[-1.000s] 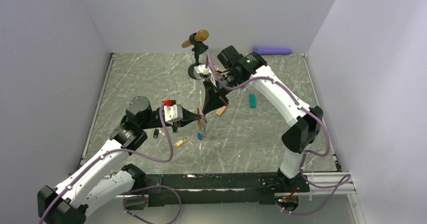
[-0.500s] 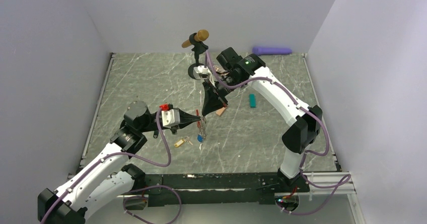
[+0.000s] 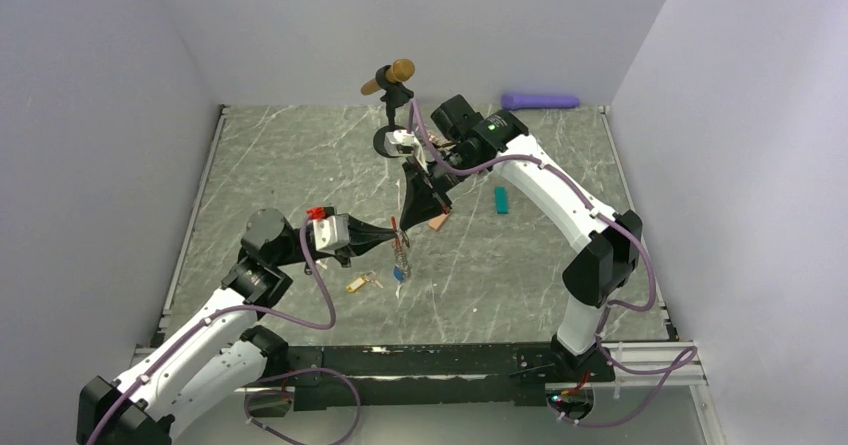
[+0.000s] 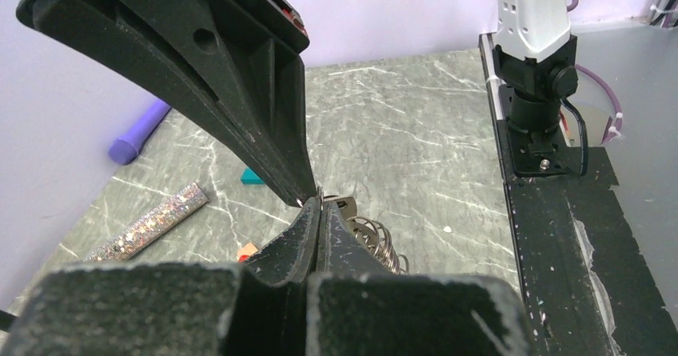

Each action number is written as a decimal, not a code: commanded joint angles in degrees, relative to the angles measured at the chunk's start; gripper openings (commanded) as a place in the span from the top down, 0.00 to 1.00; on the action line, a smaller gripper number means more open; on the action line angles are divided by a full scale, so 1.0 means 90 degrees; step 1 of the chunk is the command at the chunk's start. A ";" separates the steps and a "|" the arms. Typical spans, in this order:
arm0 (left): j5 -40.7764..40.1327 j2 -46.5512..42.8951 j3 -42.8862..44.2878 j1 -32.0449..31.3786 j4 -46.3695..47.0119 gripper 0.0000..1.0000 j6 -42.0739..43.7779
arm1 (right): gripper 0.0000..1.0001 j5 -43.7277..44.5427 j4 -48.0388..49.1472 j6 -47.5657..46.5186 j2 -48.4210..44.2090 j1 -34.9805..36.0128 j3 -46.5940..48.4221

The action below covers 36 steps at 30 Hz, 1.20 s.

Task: Put the keys on the keyring

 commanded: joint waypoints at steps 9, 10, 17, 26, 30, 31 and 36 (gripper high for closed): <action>-0.0581 0.0262 -0.1191 0.0073 0.4369 1.00 -0.2735 | 1.00 -0.0533 0.0905 0.0634 -0.0437 -0.0075 -0.0439; -0.0736 0.0297 -0.1239 0.0073 0.4656 1.00 -0.2859 | 1.00 -0.0555 0.0990 0.0701 -0.0470 -0.0091 -0.0492; -0.1627 0.0869 -0.1682 0.0061 0.6502 1.00 -0.3799 | 1.00 -0.0769 0.1472 0.1100 -0.0652 -0.0234 -0.0824; -0.2039 0.1632 -0.1594 -0.0111 0.7632 1.00 -0.4175 | 1.00 -0.1291 0.2399 0.2009 -0.0907 -0.0471 -0.1328; -0.2142 0.1795 -0.1476 -0.0264 0.7722 1.00 -0.4157 | 1.00 -0.1300 0.2846 0.2342 -0.1056 -0.0526 -0.1579; -0.2186 0.1848 -0.1454 -0.0298 0.7789 1.00 -0.4179 | 1.00 -0.1301 0.2927 0.2423 -0.1064 -0.0542 -0.1611; -0.2473 0.2190 -0.1376 -0.0459 0.8254 1.00 -0.4373 | 1.00 -0.1280 0.3268 0.2756 -0.1157 -0.0617 -0.1724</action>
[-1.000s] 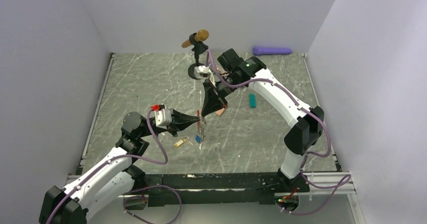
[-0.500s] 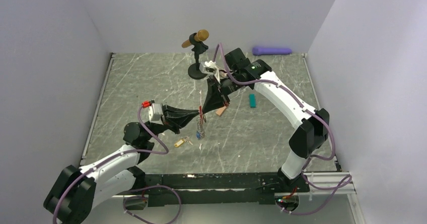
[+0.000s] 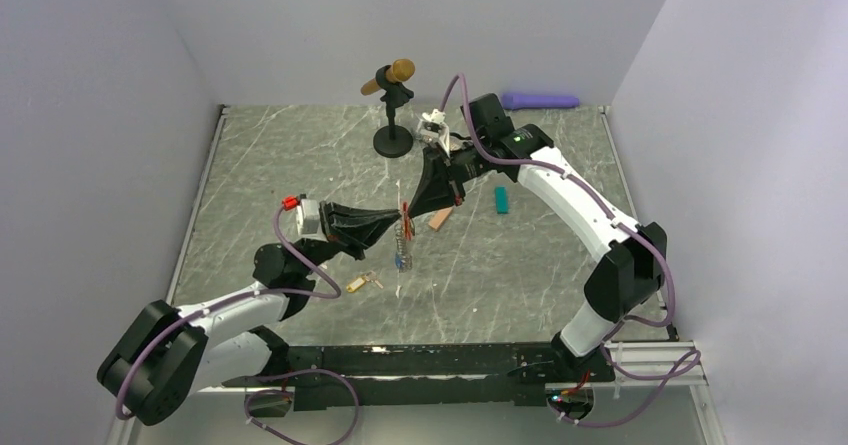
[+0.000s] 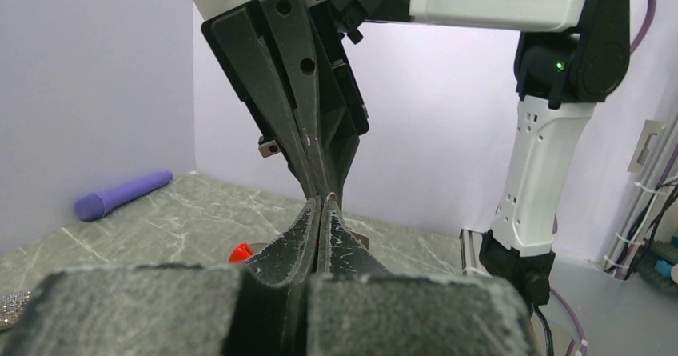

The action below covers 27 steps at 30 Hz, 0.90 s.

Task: Put the keys on the keyring

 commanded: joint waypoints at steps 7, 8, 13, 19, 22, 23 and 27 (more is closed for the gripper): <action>-0.0701 0.0479 0.0597 -0.0402 0.1327 1.00 -0.0303 | 1.00 -0.0280 0.1648 0.1430 -0.0425 -0.0108 -0.0576; -0.0708 0.0516 0.0636 -0.0432 0.1327 1.00 -0.0300 | 1.00 -0.0301 0.1776 0.1544 -0.0449 -0.0119 -0.0640; -0.0740 0.0653 0.0840 -0.0519 0.1322 1.00 -0.0269 | 1.00 -0.0324 0.2379 0.2087 -0.0570 -0.0207 -0.0941; -0.0743 0.0651 0.0789 -0.0530 0.1319 1.00 -0.0279 | 1.00 -0.0357 0.2629 0.2347 -0.0867 -0.0526 -0.1125; -0.0680 0.0696 0.0755 -0.0533 0.1317 1.00 -0.0348 | 1.00 -0.0394 0.2687 0.2393 -0.0978 -0.0613 -0.1172; -0.0657 0.0711 0.0753 -0.0528 0.1317 1.00 -0.0367 | 1.00 -0.0400 0.2707 0.2415 -0.1010 -0.0629 -0.1182; -0.0583 0.0726 0.0726 -0.0534 0.1319 1.00 -0.0409 | 0.88 -0.0303 0.2742 0.2500 -0.1110 -0.0660 -0.1195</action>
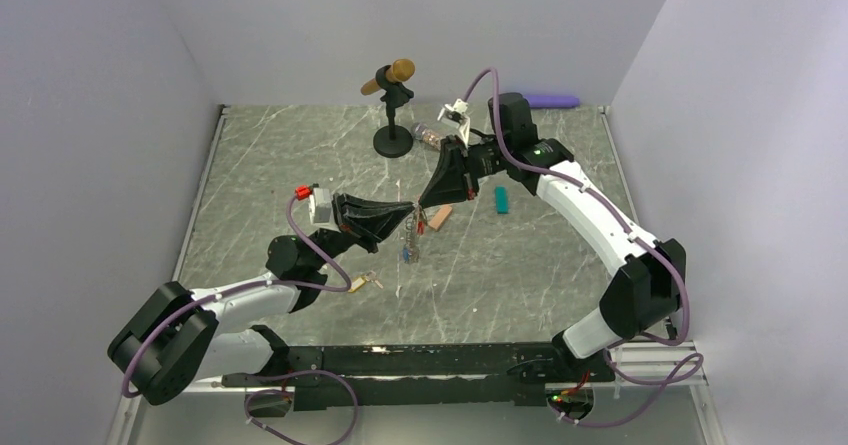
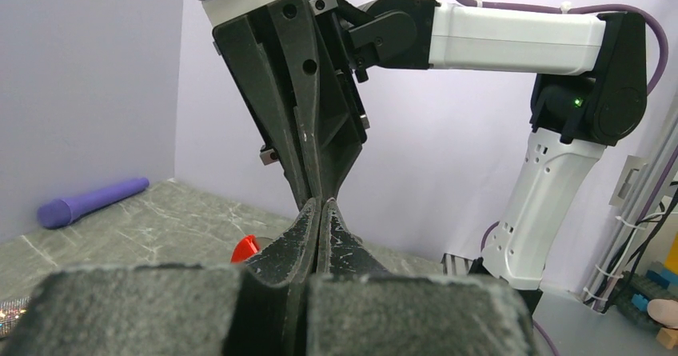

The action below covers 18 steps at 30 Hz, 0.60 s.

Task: Put the keys on the keyring

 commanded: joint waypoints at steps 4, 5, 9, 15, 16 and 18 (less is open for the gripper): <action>0.0092 -0.0014 0.0153 -0.0019 0.1168 1.00 -0.0187 | 0.76 0.0077 0.0354 0.0237 -0.0413 -0.0128 -0.0066; 0.0098 -0.0014 0.0154 -0.0018 0.1165 1.00 -0.0198 | 0.72 0.0106 0.0360 0.0250 -0.0424 -0.0131 -0.0087; 0.0137 -0.0036 0.0189 -0.0027 0.1165 1.00 -0.0207 | 0.66 0.0150 0.0443 0.0331 -0.0474 -0.0167 -0.0165; 0.0234 -0.0046 0.0224 -0.0022 0.1165 1.00 -0.0203 | 0.64 0.0081 0.0191 0.0054 -0.0632 -0.0368 -0.0041; 0.0239 -0.0039 0.0232 -0.0022 0.1169 1.00 -0.0202 | 0.62 0.0071 0.0021 -0.0147 -0.0668 -0.0379 0.0017; 0.0275 -0.0020 0.0257 -0.0022 0.1166 1.00 -0.0229 | 0.59 0.0128 -0.0499 -0.0792 -0.0736 -0.0375 0.0142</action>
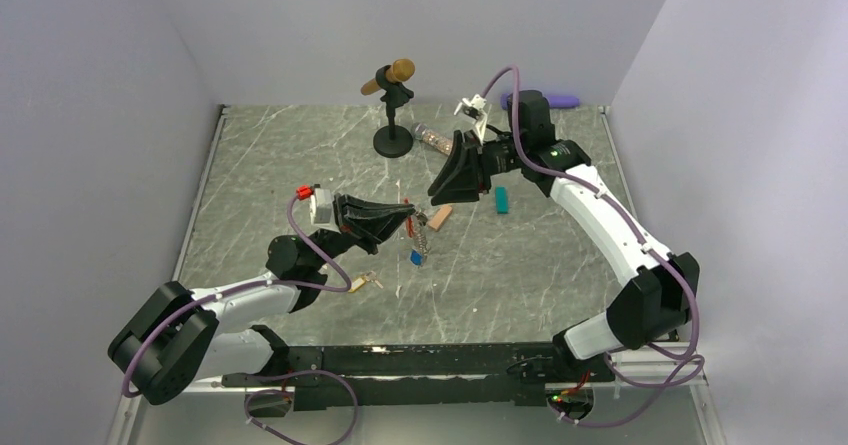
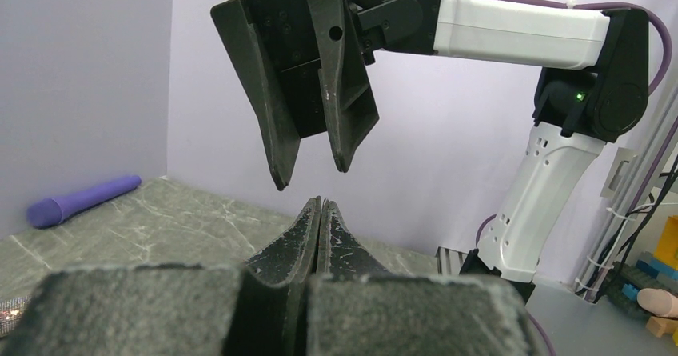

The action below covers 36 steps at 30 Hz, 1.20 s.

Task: Put the keys on the keyring

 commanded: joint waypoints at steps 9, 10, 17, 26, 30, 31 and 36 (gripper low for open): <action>0.0206 0.0120 0.0435 -0.0056 0.1155 1.00 -0.0322 | 0.51 0.0463 -0.1236 -0.1807 -0.0281 0.0096 0.0460; 0.0192 0.0143 0.0444 -0.0065 0.1150 1.00 -0.0314 | 0.51 0.0515 -0.1312 -0.1888 -0.0254 0.0150 0.0518; 0.0057 0.0187 0.0451 -0.0116 0.1118 1.00 -0.0298 | 0.56 0.0661 -0.1571 -0.2174 -0.0154 0.0353 0.0707; -0.0073 0.0220 0.0435 -0.0135 0.1132 1.00 -0.0293 | 0.66 0.0840 -0.1696 -0.2330 -0.0126 0.0460 0.0702; -0.0107 0.0210 0.0424 -0.0141 0.1088 1.00 -0.0270 | 0.73 0.0908 -0.1743 -0.2383 -0.0132 0.0490 0.0721; -0.0108 0.0206 0.0417 -0.0148 0.1076 1.00 -0.0261 | 0.76 0.0903 -0.1751 -0.2397 -0.0127 0.0501 0.0729; -0.0098 0.0134 0.0421 -0.0158 0.0866 1.00 -0.0173 | 0.94 0.0906 -0.1902 -0.2524 -0.0072 0.0559 0.0819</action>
